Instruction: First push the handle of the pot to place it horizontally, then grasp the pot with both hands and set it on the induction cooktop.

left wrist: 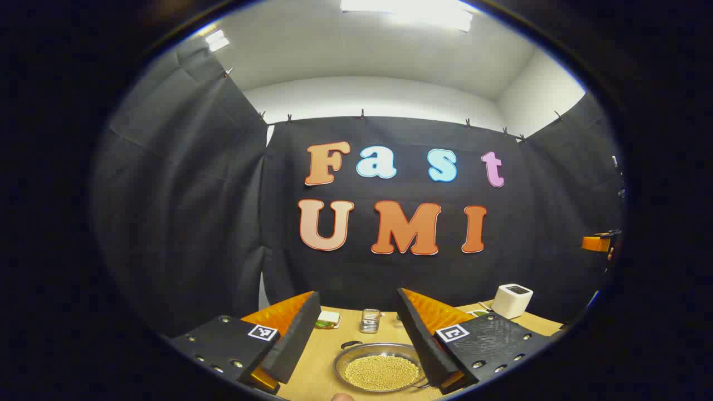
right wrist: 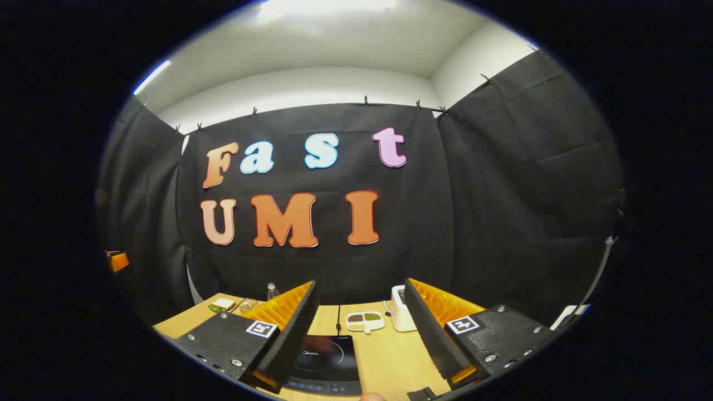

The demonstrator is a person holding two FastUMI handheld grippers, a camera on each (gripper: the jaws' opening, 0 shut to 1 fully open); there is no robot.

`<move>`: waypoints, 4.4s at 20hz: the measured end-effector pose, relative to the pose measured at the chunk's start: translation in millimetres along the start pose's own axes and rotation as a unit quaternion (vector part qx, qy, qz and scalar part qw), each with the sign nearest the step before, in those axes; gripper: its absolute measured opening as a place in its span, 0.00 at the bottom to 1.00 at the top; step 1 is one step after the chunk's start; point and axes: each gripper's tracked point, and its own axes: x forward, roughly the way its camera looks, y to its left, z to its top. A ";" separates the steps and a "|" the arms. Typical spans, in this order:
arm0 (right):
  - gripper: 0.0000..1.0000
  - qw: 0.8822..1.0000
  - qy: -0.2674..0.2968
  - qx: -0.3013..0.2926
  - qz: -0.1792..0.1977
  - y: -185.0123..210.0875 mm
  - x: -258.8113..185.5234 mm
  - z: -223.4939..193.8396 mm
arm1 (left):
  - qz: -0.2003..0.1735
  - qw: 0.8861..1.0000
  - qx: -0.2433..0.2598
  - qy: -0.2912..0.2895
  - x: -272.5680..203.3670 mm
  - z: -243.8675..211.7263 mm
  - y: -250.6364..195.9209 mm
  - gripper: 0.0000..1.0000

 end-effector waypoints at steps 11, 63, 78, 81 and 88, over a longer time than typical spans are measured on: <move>0.95 1.000 0.005 0.000 -0.007 -5.6 7.0 -6.9 | 0.003 1.000 0.012 0.008 10.5 -4.1 -4.7 0.88; 0.95 0.998 0.058 0.007 -0.001 -7.4 18.5 -41.8 | -0.178 0.901 0.015 0.396 -62.7 -364.2 -105.8 0.06; 0.95 0.997 0.079 0.022 -0.016 -32.8 21.1 -63.6 | -0.177 0.891 0.020 0.417 -31.7 -408.6 -131.8 0.05; 0.95 0.996 0.078 0.021 -0.023 -38.9 24.3 -65.5 | -0.178 0.890 0.019 0.419 -24.9 -411.1 -137.1 0.05; 0.95 0.996 0.087 0.019 -0.027 -50.3 33.7 -77.5 | -0.189 0.892 0.005 0.411 2.2 -408.6 -156.8 0.04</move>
